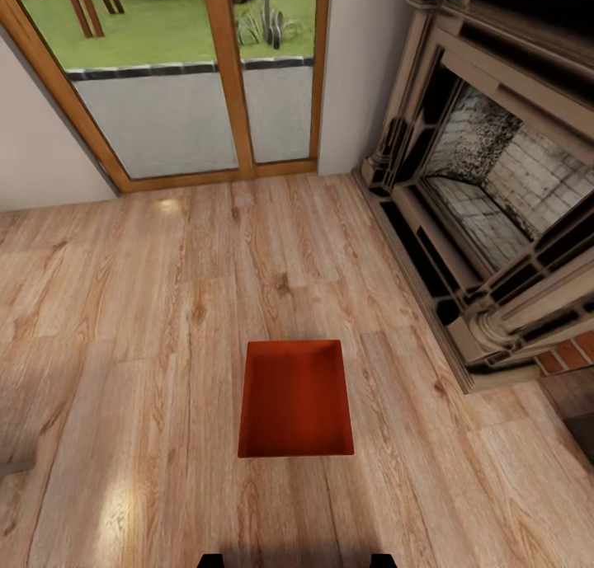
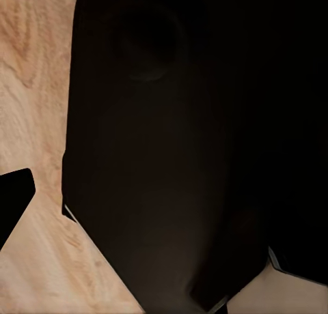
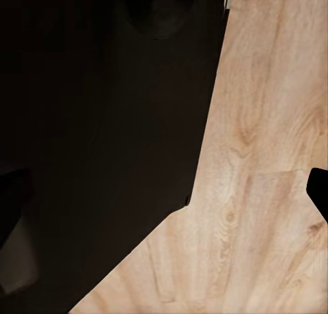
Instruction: Move the two storage containers from the living room to the garage. In the garage, place one container on the floor and stack the other container on top of it (either order is fine).
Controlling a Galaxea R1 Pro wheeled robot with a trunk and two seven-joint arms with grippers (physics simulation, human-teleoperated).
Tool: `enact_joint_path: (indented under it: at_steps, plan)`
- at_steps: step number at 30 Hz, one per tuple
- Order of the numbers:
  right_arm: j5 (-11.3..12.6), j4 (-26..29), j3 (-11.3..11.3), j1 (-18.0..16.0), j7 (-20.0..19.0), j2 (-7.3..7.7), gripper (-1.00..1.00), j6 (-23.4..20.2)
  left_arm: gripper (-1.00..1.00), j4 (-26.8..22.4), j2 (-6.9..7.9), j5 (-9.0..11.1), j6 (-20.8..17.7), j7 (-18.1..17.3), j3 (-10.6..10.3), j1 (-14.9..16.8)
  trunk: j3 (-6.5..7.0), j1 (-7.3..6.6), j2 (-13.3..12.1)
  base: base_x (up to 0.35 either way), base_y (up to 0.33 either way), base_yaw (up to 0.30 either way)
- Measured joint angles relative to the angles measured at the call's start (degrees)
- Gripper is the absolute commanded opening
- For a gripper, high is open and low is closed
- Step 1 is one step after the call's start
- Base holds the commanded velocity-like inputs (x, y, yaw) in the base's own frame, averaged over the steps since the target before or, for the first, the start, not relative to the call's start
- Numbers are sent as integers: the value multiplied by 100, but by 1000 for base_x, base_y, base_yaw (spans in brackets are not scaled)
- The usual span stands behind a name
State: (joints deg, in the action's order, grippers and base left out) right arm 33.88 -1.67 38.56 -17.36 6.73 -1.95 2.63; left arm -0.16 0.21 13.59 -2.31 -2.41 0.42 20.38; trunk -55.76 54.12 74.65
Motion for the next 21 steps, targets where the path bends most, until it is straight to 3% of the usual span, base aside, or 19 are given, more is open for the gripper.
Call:
enact_joint_path:
  at_steps: [21]
  plan:
    - [-15,23,19,-1,35,66,100,-9,100,-73,49,-37,16,89,12,1,0,0,0,0,0,0]
